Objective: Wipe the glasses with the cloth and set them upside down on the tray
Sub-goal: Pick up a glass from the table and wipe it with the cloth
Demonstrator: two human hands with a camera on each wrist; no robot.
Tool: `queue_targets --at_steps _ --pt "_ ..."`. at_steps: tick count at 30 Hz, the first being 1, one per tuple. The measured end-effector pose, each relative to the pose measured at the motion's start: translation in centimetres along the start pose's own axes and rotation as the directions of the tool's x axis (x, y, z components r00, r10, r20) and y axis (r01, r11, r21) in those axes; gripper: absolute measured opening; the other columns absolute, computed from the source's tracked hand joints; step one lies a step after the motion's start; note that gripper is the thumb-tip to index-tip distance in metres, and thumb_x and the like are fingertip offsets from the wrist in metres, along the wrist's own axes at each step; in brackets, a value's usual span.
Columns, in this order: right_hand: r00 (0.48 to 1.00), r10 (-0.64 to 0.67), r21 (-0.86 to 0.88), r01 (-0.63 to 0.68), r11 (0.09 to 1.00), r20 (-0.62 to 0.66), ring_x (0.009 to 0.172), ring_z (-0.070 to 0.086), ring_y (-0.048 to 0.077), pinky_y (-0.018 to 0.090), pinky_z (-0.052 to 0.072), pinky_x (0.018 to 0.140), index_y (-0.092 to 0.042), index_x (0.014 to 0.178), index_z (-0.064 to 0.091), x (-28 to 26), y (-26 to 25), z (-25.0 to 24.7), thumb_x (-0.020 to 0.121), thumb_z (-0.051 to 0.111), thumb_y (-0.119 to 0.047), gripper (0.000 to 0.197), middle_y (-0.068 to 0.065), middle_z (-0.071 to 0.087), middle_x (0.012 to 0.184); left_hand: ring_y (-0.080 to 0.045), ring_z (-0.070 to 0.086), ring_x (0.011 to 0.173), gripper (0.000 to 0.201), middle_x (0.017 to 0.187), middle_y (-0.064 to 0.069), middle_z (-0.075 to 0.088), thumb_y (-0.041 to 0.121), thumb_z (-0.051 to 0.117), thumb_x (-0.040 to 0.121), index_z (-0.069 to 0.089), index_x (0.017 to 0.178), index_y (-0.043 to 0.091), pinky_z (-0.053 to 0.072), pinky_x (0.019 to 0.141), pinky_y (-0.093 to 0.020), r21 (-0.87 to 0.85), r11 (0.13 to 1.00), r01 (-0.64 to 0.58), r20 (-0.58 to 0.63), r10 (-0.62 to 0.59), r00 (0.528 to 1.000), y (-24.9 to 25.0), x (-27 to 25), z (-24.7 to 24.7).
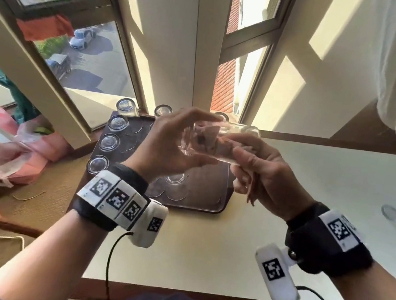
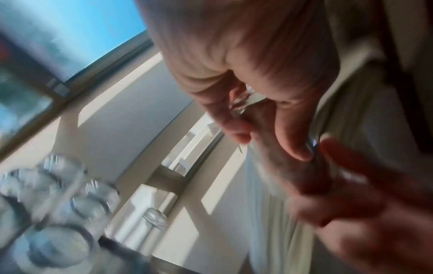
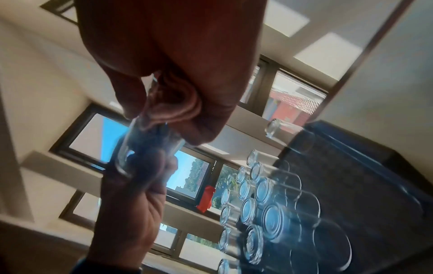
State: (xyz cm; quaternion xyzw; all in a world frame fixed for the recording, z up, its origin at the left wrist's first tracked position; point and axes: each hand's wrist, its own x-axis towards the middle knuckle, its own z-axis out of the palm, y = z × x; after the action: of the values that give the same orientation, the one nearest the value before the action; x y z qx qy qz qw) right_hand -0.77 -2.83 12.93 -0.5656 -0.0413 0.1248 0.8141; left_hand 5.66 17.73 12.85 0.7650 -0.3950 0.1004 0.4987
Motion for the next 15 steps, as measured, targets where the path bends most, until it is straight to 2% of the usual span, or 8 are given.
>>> queue_targets --at_steps 2,5,6,8,10,12,14,15 --pt "1.000 0.006 0.088 -0.007 0.996 0.017 0.052 0.039 0.014 0.025 0.043 0.043 -0.006 0.117 0.062 -0.3 0.4 -0.8 0.086 0.071 -0.018 0.035 0.002 0.060 0.072 -0.013 0.064 0.110 0.062 0.121 -0.012 0.066 0.025 0.088 0.070 0.062 0.122 0.002 0.049 0.097 -0.018 0.156 0.979 -0.134 0.037 0.130 0.991 -0.7 -0.2 0.3" --pt "0.993 -0.111 -0.065 0.108 0.992 -0.032 0.054 0.049 0.016 0.028 0.047 0.047 -0.008 0.114 0.067 -0.6 0.5 -1.0 0.079 0.080 -0.026 0.041 0.028 0.058 0.081 -0.013 0.072 0.095 0.081 0.121 -0.007 0.069 0.037 0.089 0.065 0.053 0.134 0.015 0.060 0.081 -0.027 -0.238 0.925 0.296 0.111 -0.277 0.955 -0.3 -0.1 0.4" --pt "0.984 -0.170 -0.184 0.159 0.970 -0.050 0.055 0.052 0.013 0.026 0.047 0.048 -0.008 0.114 0.067 -0.8 0.3 -0.8 0.082 0.076 -0.020 0.036 0.021 0.064 0.081 -0.012 0.073 0.082 0.080 0.112 -0.006 0.072 0.041 0.089 0.063 0.056 0.131 0.015 0.061 0.071 -0.027 -0.432 0.782 0.449 0.201 -0.402 0.893 0.1 -0.2 0.7" --pt "0.975 -0.217 -0.333 0.192 0.923 -0.039 0.055 0.053 0.006 0.021 0.048 0.049 -0.011 0.114 0.064 -0.7 0.0 -0.6 0.086 0.067 -0.009 0.028 -0.008 0.069 0.074 -0.013 0.070 0.067 0.069 0.099 -0.007 0.075 0.043 0.087 0.065 0.064 0.123 0.015 0.060 0.058 -0.027 -0.593 0.623 0.510 0.222 -0.482 0.847 0.1 -0.4 1.0" --pt "0.991 -0.135 -0.243 0.128 0.962 -0.009 0.050 0.047 0.009 0.023 0.045 0.045 -0.008 0.113 0.062 -0.8 -0.1 -0.8 0.087 0.061 -0.007 0.027 -0.011 0.064 0.068 -0.017 0.073 0.075 0.061 0.105 -0.010 0.074 0.032 0.085 0.071 0.063 0.123 0.009 0.062 0.061 -0.032 -0.518 0.759 0.394 0.108 -0.399 0.910 0.3 -0.5 1.0" --pt "1.000 0.010 -0.031 -0.010 0.999 0.019 0.048 0.042 0.010 0.024 0.043 0.041 -0.009 0.111 0.063 -1.0 -0.1 -1.2 0.085 0.059 -0.006 0.026 -0.005 0.060 0.067 -0.024 0.073 0.097 0.057 0.117 -0.015 0.070 0.021 0.085 0.077 0.061 0.125 0.004 0.062 0.080 -0.038 -0.212 0.972 0.105 0.062 -0.094 0.994 0.3 -0.5 0.8" --pt "0.993 0.092 0.118 -0.101 0.988 0.077 0.050 0.045 0.010 0.024 0.044 0.041 -0.012 0.108 0.067 -1.3 0.1 -2.1 0.083 0.071 -0.010 0.026 0.002 0.059 0.074 -0.026 0.066 0.113 0.052 0.126 -0.015 0.064 0.019 0.083 0.080 0.059 0.125 0.012 0.056 0.095 -0.037 0.098 0.974 -0.203 0.159 0.186 0.970 -0.4 -0.4 0.7" --pt "0.991 0.097 0.137 -0.109 0.985 0.090 0.053 0.047 0.011 0.025 0.046 0.043 -0.014 0.109 0.070 -1.5 0.2 -2.5 0.079 0.079 -0.016 0.031 0.004 0.060 0.078 -0.025 0.064 0.115 0.055 0.129 -0.013 0.062 0.020 0.083 0.079 0.055 0.127 0.016 0.055 0.097 -0.038 0.134 0.968 -0.212 0.185 0.186 0.965 -0.9 -0.5 0.9"
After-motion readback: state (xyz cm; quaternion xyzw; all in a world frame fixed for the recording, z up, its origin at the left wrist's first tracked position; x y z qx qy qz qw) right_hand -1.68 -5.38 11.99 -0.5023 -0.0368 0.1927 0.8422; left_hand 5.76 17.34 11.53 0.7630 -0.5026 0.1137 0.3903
